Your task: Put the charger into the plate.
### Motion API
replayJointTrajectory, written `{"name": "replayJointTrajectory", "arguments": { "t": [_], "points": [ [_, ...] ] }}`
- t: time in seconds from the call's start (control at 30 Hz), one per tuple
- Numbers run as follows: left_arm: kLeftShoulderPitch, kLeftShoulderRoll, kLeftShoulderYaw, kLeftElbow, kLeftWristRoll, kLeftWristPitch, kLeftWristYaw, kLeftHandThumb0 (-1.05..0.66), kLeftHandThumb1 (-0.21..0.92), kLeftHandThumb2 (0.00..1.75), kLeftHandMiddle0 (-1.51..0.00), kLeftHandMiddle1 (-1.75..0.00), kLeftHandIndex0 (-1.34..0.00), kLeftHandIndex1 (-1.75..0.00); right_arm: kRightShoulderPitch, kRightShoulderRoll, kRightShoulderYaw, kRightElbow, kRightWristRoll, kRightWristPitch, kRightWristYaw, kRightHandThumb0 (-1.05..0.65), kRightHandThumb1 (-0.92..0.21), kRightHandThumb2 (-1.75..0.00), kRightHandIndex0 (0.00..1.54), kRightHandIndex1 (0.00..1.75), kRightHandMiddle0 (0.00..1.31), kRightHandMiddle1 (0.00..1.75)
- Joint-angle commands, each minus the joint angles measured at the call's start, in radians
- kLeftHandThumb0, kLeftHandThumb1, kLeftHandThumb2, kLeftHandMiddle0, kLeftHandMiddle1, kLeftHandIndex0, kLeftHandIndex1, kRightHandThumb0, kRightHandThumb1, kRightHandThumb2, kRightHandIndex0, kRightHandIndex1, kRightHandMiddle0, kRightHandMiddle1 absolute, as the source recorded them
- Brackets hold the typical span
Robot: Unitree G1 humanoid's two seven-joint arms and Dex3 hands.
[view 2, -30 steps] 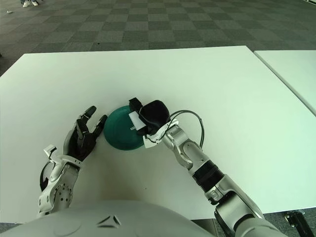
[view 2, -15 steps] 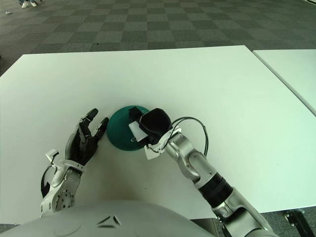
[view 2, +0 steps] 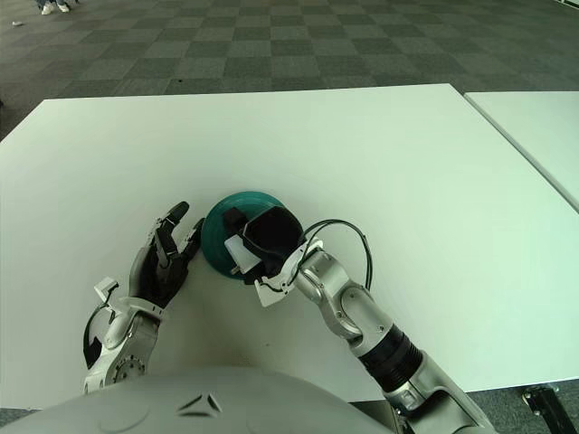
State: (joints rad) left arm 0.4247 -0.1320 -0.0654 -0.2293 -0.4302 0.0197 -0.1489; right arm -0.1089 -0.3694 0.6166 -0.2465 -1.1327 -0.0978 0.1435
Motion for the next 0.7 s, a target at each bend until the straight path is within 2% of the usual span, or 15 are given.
{"name": "replayJointTrajectory", "arguments": {
  "t": [0.0, 0.07, 0.13, 0.17, 0.23, 0.33, 0.43, 0.67],
  "points": [
    [0.026, -0.044, -0.030, 0.032, 0.017, 0.013, 0.028, -0.78, 0.92, 0.90, -0.43, 0.00, 0.00, -0.80, -0.030, -0.023, -0.016, -0.010, -0.059, 0.002, 0.002, -0.77, -0.90, -0.78, 0.26, 1.56, 0.11, 1.37],
    [0.026, -0.047, -0.037, 0.035, 0.021, 0.008, 0.033, -0.78, 0.92, 0.90, -0.43, 0.00, 0.00, -0.80, -0.043, -0.044, -0.031, -0.041, -0.083, 0.000, 0.033, -0.82, -0.91, -0.83, 0.19, 1.45, 0.06, 1.24],
    [0.025, -0.048, -0.044, 0.039, 0.024, 0.002, 0.037, -0.78, 0.92, 0.90, -0.43, 0.00, 0.00, -0.80, -0.048, -0.054, -0.037, -0.054, -0.098, -0.002, 0.045, -0.88, -0.92, -0.92, 0.11, 1.13, 0.02, 0.93],
    [0.025, -0.049, -0.047, 0.041, 0.025, 0.000, 0.040, -0.78, 0.92, 0.90, -0.43, 0.00, 0.00, -0.80, -0.049, -0.056, -0.035, -0.053, -0.107, -0.005, 0.046, -0.88, -0.92, -0.93, 0.10, 1.08, 0.02, 0.88],
    [0.023, -0.051, -0.055, 0.046, 0.028, -0.006, 0.045, -0.78, 0.92, 0.90, -0.43, 0.00, 0.00, -0.80, -0.050, -0.058, -0.031, -0.057, -0.121, -0.008, 0.058, -0.92, -0.92, -0.98, 0.13, 0.66, 0.01, 0.67],
    [0.021, -0.052, -0.063, 0.053, 0.030, -0.014, 0.052, -0.78, 0.92, 0.90, -0.43, 0.00, 0.00, -0.80, -0.052, -0.048, -0.019, -0.078, -0.144, -0.002, 0.107, -0.95, -0.92, -1.04, 0.17, 0.31, 0.00, 0.46],
    [0.020, -0.053, -0.074, 0.060, 0.034, -0.023, 0.059, -0.78, 0.92, 0.90, -0.43, 0.00, 0.00, -0.80, -0.050, -0.042, -0.023, -0.094, -0.150, 0.006, 0.150, -0.98, -0.92, -1.07, 0.15, 0.15, 0.00, 0.30],
    [0.015, -0.054, -0.093, 0.078, 0.038, -0.044, 0.074, -0.78, 0.92, 0.90, -0.43, 0.00, 0.00, -0.80, -0.066, -0.036, -0.045, -0.121, -0.141, 0.013, 0.246, -1.02, -0.92, -1.09, 0.13, 0.06, 0.00, 0.13]
  ]
}}
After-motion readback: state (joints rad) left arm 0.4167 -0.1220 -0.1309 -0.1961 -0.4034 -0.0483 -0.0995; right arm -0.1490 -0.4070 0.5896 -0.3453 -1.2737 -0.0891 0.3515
